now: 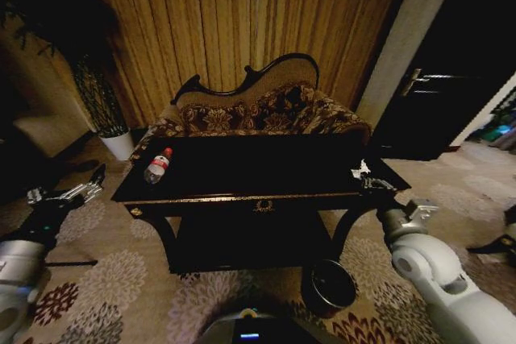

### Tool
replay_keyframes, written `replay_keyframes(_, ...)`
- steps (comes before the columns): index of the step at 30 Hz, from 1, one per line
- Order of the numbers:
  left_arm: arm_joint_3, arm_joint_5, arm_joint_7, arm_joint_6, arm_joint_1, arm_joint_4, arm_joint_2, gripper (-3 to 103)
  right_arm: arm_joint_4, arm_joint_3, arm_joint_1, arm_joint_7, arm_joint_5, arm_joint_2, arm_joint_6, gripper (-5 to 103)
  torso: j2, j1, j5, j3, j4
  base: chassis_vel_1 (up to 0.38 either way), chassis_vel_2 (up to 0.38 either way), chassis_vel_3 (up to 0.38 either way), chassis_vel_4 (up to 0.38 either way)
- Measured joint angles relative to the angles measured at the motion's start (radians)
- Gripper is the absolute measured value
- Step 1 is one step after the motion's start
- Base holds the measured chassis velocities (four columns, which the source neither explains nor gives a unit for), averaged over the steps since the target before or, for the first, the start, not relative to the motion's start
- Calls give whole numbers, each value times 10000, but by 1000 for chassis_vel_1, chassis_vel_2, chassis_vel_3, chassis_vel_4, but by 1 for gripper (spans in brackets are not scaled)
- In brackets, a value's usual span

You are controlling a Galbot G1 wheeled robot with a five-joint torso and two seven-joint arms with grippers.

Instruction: Move to the front of the table and place the trash on the table into the trash bin.

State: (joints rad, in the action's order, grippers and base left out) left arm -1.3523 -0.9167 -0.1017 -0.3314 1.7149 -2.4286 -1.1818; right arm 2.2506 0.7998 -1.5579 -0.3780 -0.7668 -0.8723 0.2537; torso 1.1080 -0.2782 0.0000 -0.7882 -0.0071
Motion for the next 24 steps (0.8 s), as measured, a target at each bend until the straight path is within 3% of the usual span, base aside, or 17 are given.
replay_keyframes(15,-38,5,-32,-6,19,-14,-7,100,-574,-479,-42,27,597,-324,-141,1,0,0,0,-1,-1,100,-101,-104,95)
replay_keyframes(24,-43,37,-129,-1,18,-14,-35,100,-1710,-1274,-114,231,1085,-982,-252,1,0,0,-1,0,-1,41,-33,-33,36)
